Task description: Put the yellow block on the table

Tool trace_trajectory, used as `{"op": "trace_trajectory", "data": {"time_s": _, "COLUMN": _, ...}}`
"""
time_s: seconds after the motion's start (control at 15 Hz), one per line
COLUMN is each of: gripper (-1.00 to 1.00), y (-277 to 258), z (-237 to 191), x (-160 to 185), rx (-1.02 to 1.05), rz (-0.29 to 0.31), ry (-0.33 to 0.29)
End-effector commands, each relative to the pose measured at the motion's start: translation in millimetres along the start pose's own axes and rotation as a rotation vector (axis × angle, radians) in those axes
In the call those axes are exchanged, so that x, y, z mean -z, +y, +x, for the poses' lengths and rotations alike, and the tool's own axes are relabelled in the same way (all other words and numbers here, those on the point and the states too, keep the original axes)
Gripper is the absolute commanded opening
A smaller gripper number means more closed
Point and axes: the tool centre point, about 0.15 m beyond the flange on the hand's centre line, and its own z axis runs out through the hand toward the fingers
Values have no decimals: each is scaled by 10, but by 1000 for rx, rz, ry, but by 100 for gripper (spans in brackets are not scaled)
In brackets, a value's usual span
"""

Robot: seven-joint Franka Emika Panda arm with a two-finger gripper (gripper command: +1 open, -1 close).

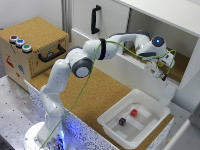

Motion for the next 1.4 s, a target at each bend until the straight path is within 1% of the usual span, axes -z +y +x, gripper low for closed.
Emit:
{"op": "trace_trajectory", "data": {"time_s": 0.0, "gripper": -100, "y": -153, "z": -174, "x": 622, "rx": -29, "rz": -31, "ry": 7}}
{"op": "trace_trajectory", "data": {"time_s": 0.13, "gripper": -100, "y": -226, "z": -385, "x": 850, "rx": -48, "rz": -26, "ry": 3}}
{"op": "trace_trajectory", "data": {"time_s": 0.2, "gripper": -100, "y": -293, "z": -517, "x": 932, "rx": -53, "rz": -27, "ry": -11}}
{"op": "trace_trajectory", "data": {"time_s": 0.33, "gripper": -100, "y": -430, "z": -785, "x": 1030, "rx": -68, "rz": -18, "ry": -35}}
{"op": "trace_trajectory", "data": {"time_s": 0.47, "gripper": -100, "y": -641, "z": -1176, "x": 1053, "rx": -124, "rz": -31, "ry": -64}}
{"op": "trace_trajectory", "data": {"time_s": 0.53, "gripper": -100, "y": -750, "z": -1357, "x": 1156, "rx": -151, "rz": -30, "ry": -74}}
{"op": "trace_trajectory", "data": {"time_s": 0.67, "gripper": -100, "y": -993, "z": -1745, "x": 1438, "rx": -143, "rz": -65, "ry": -100}}
{"op": "trace_trajectory", "data": {"time_s": 0.8, "gripper": -100, "y": -1239, "z": -2175, "x": 1686, "rx": -112, "rz": -66, "ry": -146}}
{"op": "trace_trajectory", "data": {"time_s": 0.93, "gripper": -100, "y": -1402, "z": -2506, "x": 1763, "rx": -80, "rz": -51, "ry": -189}}
{"op": "trace_trajectory", "data": {"time_s": 1.0, "gripper": -100, "y": -1475, "z": -2671, "x": 1762, "rx": -66, "rz": -30, "ry": -218}}
{"op": "trace_trajectory", "data": {"time_s": 1.07, "gripper": -100, "y": -1564, "z": -2831, "x": 1756, "rx": -25, "rz": -17, "ry": -229}}
{"op": "trace_trajectory", "data": {"time_s": 1.2, "gripper": -100, "y": -1691, "z": -3107, "x": 1724, "rx": 26, "rz": 38, "ry": -255}}
{"op": "trace_trajectory", "data": {"time_s": 1.33, "gripper": -100, "y": -1778, "z": -3302, "x": 1684, "rx": 44, "rz": 88, "ry": -267}}
